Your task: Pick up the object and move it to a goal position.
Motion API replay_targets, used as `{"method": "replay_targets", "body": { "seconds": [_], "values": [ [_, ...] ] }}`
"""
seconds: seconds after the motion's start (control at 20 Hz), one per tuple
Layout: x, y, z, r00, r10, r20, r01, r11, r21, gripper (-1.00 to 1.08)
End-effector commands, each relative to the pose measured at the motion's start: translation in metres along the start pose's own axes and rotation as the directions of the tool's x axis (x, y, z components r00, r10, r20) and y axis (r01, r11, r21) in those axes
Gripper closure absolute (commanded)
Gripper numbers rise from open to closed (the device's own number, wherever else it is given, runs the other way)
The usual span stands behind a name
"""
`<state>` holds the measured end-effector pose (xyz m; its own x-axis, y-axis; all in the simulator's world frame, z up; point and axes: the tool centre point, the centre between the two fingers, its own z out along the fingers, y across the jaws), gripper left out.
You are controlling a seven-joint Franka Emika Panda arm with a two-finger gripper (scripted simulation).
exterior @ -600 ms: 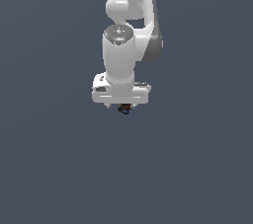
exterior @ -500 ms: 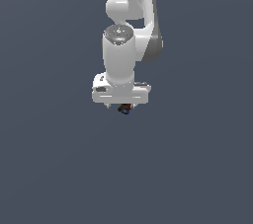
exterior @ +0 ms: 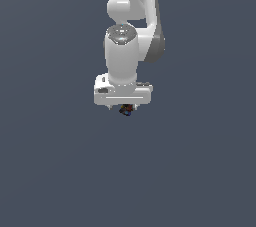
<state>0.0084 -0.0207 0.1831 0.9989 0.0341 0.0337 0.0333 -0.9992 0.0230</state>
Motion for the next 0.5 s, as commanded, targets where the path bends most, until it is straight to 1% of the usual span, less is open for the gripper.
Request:
{"method": "replay_targets", "body": {
  "seconds": [0.0,0.2,0.45],
  "values": [
    [0.0,0.0,0.0,1.0,-0.001,0.0,0.001,1.0,0.0,-0.92],
    [-0.002,-0.001,0.003,1.0,0.011,0.001,-0.011,1.0,0.001,-0.92],
    [-0.011,-0.004,0.014,0.998,0.055,0.005,-0.055,0.998,0.005,-0.92]
  ]
}}
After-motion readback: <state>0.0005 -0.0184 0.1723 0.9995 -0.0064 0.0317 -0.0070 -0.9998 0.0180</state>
